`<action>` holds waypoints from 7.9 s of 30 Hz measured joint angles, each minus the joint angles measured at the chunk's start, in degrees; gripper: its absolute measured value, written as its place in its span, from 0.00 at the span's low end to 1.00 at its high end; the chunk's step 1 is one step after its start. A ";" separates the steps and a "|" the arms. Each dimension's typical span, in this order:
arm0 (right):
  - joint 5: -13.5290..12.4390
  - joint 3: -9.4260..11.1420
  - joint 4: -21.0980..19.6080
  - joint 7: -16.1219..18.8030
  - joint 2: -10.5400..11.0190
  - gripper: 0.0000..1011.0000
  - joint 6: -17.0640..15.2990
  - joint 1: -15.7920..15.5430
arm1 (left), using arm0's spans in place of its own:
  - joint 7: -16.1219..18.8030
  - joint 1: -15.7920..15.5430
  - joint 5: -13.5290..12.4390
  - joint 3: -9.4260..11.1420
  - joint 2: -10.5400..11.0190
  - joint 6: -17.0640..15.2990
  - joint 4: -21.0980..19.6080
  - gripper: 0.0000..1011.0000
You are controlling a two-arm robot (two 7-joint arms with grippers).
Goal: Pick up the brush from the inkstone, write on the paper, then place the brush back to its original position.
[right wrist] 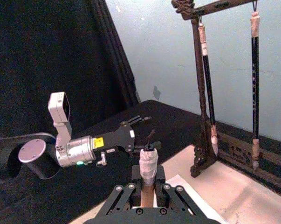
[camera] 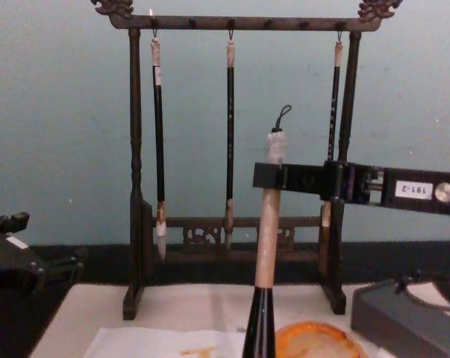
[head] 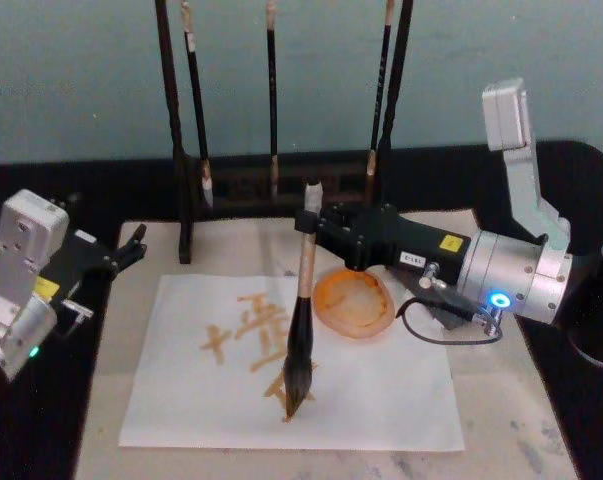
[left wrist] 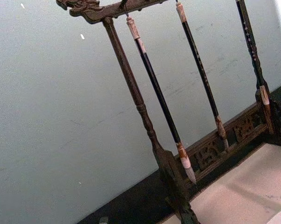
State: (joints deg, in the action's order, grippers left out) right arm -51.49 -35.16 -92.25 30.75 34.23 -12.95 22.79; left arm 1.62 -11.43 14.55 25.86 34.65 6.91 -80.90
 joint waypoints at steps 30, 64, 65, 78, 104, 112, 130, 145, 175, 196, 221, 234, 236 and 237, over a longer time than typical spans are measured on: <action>1.43 1.58 1.39 -1.87 0.16 0.17 0.71 -0.60 | 0.00 0.00 0.00 0.00 0.00 0.00 0.00 1.00; 2.72 4.28 0.75 -2.73 0.49 0.17 1.42 -1.48 | 0.00 0.00 0.00 0.00 0.00 0.00 0.00 1.00; 2.71 4.32 0.73 -2.68 0.47 0.17 1.47 -1.49 | 0.00 0.00 0.00 0.00 0.00 0.00 0.00 1.00; 2.99 4.80 -0.33 -2.82 -0.37 0.17 3.61 -2.07 | 0.00 0.00 0.00 0.00 0.00 0.00 0.00 1.00; 7.14 8.18 -1.08 -6.06 -3.21 0.17 5.18 -2.29 | 0.00 0.00 0.00 0.00 0.00 0.00 0.00 1.00; 8.02 9.43 -0.61 -7.86 -3.81 0.17 6.03 -2.74 | 0.00 0.00 0.00 0.00 0.00 0.00 0.00 1.00; 8.04 9.41 -0.61 -7.80 -3.79 0.17 6.05 -2.71 | 0.00 0.00 0.00 0.00 0.00 0.00 0.00 1.00; -2.84 14.66 2.38 -6.81 -4.77 0.17 2.67 -3.64 | 0.00 0.00 0.00 0.00 0.00 0.00 0.00 1.00; -35.16 25.10 16.26 -12.93 -10.69 0.17 -6.50 -8.15 | 0.00 0.00 0.00 0.00 0.00 0.00 0.00 1.00; -35.03 18.30 30.62 -10.35 -9.74 0.17 -6.72 0.18 | 0.00 0.00 0.00 0.00 0.00 0.00 0.00 1.00; -33.32 12.71 34.67 -9.54 -9.97 0.17 -2.48 4.10 | 0.00 0.00 0.00 0.00 0.00 0.00 0.00 1.00; -33.34 11.14 34.64 -10.29 -9.42 0.17 -1.65 4.60 | 0.00 0.00 0.00 0.00 0.00 0.00 0.00 1.00; -33.34 11.03 34.49 -10.43 -9.31 0.17 -1.54 4.54 | 0.00 0.00 0.00 0.00 0.00 0.00 0.00 1.00; -33.36 10.99 34.44 -10.50 -9.29 0.17 -1.52 4.51 | 0.00 0.00 0.00 0.00 0.00 0.00 0.00 1.00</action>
State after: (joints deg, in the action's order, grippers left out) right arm -84.85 -24.17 -57.81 20.26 24.94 -14.47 27.30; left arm 1.62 -11.43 14.55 25.86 34.65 6.91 -80.90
